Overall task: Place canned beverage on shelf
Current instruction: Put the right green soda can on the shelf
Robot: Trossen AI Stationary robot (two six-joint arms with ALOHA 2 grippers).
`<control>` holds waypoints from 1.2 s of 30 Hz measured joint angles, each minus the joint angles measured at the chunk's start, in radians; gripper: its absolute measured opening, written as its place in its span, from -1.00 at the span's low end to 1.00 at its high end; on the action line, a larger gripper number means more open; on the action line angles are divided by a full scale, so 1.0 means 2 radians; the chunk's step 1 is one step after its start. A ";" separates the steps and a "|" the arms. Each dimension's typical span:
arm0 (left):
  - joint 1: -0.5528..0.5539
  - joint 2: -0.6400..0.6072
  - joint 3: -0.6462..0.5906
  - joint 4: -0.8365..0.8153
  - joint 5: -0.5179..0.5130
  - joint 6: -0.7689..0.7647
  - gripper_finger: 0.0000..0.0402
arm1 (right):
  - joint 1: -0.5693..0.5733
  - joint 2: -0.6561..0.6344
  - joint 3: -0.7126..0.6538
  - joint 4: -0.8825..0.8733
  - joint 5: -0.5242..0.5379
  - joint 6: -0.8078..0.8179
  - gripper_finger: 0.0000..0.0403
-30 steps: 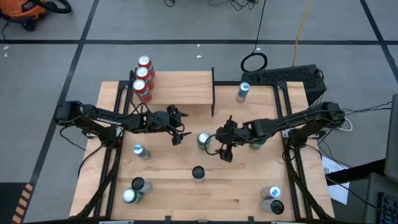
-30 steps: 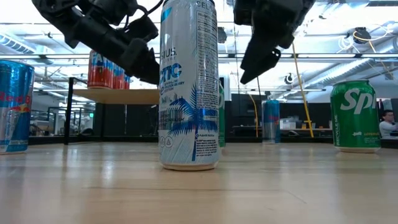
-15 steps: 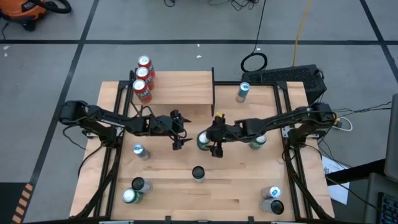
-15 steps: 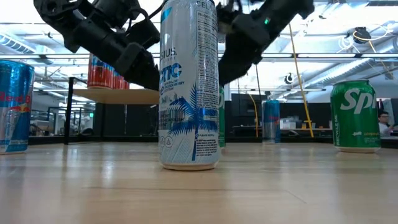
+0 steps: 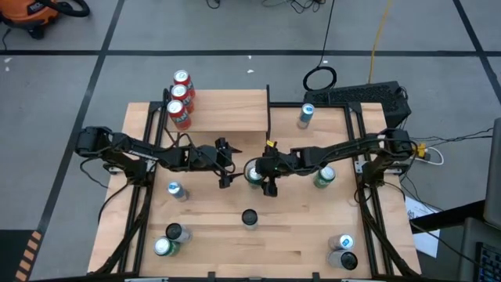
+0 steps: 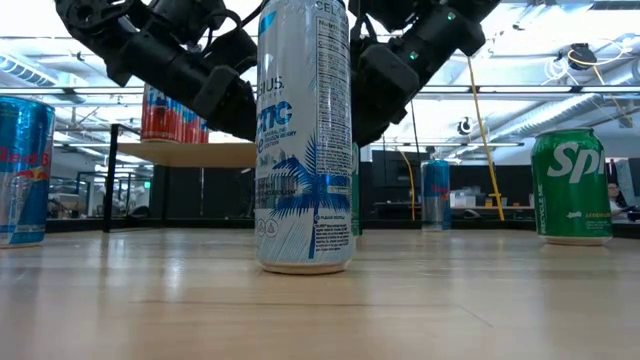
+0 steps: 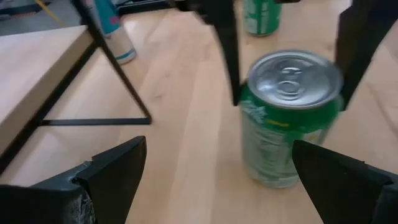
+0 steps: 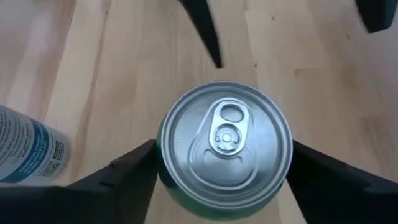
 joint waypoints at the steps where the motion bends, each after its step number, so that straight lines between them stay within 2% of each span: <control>1: 0.000 0.000 0.000 0.000 -0.008 0.000 0.98 | 0.000 0.000 0.000 0.000 0.000 0.003 0.39; 5: -0.002 -0.017 0.000 -0.010 -0.059 0.002 0.98 | 0.000 -0.002 0.000 0.002 0.001 0.022 0.35; 11: -0.012 -0.101 0.000 -0.092 -0.112 0.012 0.98 | 0.000 -0.016 0.030 -0.016 0.002 0.048 0.35; 17: -0.022 -0.184 0.000 -0.175 -0.132 -0.014 0.98 | -0.014 -0.018 0.131 -0.088 0.052 0.032 0.35; 22: -0.024 -0.219 0.000 -0.233 -0.135 -0.040 0.98 | -0.048 -0.012 0.218 -0.128 0.053 -0.002 0.35; 26: -0.025 -0.226 0.000 -0.263 -0.160 -0.059 0.98 | -0.097 0.003 0.273 -0.144 0.035 -0.005 0.35; 31: -0.025 -0.226 0.000 -0.292 -0.206 -0.087 0.98 | -0.158 0.054 0.355 -0.178 0.026 -0.005 0.35; 36: -0.024 -0.226 0.000 -0.315 -0.223 -0.100 0.98 | -0.201 0.126 0.462 -0.219 -0.002 -0.007 0.35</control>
